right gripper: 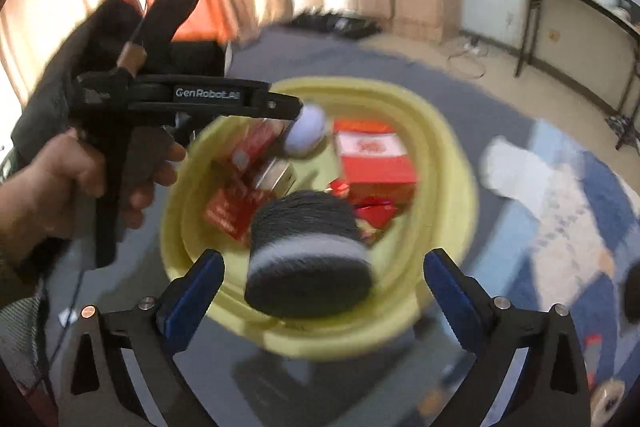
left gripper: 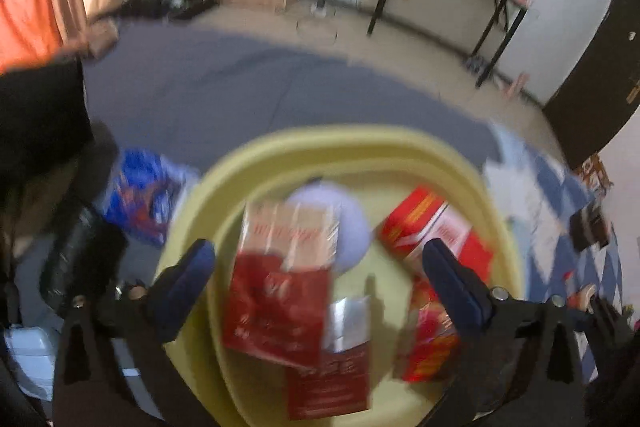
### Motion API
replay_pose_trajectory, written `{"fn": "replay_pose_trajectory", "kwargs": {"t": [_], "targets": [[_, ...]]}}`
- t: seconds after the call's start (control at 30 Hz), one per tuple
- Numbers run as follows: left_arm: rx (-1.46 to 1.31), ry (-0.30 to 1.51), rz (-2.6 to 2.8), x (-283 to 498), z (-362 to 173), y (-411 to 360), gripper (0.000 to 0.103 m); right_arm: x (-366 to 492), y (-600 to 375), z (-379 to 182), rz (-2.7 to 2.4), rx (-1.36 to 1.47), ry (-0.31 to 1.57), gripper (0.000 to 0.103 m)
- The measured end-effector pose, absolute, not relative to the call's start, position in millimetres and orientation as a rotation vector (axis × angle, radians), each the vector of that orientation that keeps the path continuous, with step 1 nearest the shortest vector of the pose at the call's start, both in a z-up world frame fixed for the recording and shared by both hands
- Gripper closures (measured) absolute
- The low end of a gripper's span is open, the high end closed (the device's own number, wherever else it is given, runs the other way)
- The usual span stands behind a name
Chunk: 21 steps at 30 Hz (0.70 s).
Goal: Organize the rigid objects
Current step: 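Open both grippers to release the pack and foam cylinder into the tray, then grasp the red lighter with the left gripper while the right grasps the Huang Shan box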
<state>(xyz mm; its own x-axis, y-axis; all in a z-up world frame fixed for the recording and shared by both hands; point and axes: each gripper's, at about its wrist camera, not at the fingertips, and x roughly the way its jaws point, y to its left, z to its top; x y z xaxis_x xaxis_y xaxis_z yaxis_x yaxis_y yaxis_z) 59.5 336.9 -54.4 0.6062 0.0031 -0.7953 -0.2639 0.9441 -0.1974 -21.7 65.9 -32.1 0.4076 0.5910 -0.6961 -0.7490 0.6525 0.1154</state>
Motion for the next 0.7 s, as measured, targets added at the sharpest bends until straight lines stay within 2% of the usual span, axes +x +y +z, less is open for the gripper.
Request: {"fn": "replay_pose_trajectory", "kwargs": {"t": [0.13,0.27,0.37,0.5,0.6,0.7], "targets": [[-0.272,0.854,-0.004,68.4,-21.2,286.6,0.0,-17.0,-21.5,-8.9,0.737,-0.106,0.72,0.0],[-0.159,0.859,-0.218,81.7,-10.7,202.5,0.0,11.9,-116.2,6.5,0.53,-0.093,0.658,0.0],[-0.028,0.884,-0.399,82.6,-23.0,131.9,0.0,47.3,-170.1,8.9,0.43,-0.073,0.698,0.0],[0.201,0.939,-0.684,72.1,-56.6,42.9,0.0,69.8,-193.0,14.2,0.454,-0.042,0.717,0.0],[0.34,0.938,-0.746,70.9,-76.5,6.2,0.0,77.1,-195.5,18.3,0.484,-0.064,0.716,0.0],[0.285,0.976,-0.814,83.9,-85.8,-3.3,0.0,83.8,-199.2,11.4,0.529,-0.085,0.748,0.0]]}}
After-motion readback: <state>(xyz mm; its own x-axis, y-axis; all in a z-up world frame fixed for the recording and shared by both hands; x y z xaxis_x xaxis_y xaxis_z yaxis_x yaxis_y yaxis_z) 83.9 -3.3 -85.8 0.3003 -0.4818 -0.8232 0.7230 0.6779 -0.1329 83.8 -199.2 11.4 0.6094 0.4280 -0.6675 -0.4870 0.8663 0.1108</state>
